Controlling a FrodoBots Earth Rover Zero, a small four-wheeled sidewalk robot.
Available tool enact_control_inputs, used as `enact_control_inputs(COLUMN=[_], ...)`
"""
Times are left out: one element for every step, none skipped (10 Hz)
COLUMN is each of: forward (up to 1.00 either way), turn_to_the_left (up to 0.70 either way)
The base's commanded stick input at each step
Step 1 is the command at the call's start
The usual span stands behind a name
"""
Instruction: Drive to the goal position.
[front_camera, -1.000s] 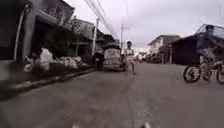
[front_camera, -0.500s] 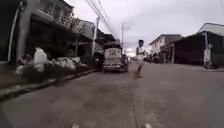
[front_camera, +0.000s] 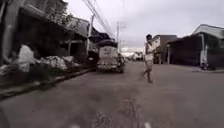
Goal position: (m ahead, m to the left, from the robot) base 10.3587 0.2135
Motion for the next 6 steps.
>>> enact_control_inputs(forward=[0.7,0.7,0.7,0.7,0.7,0.7], turn_to_the_left=[-0.18,-0.15,-0.12,-0.08,-0.05,-0.02])
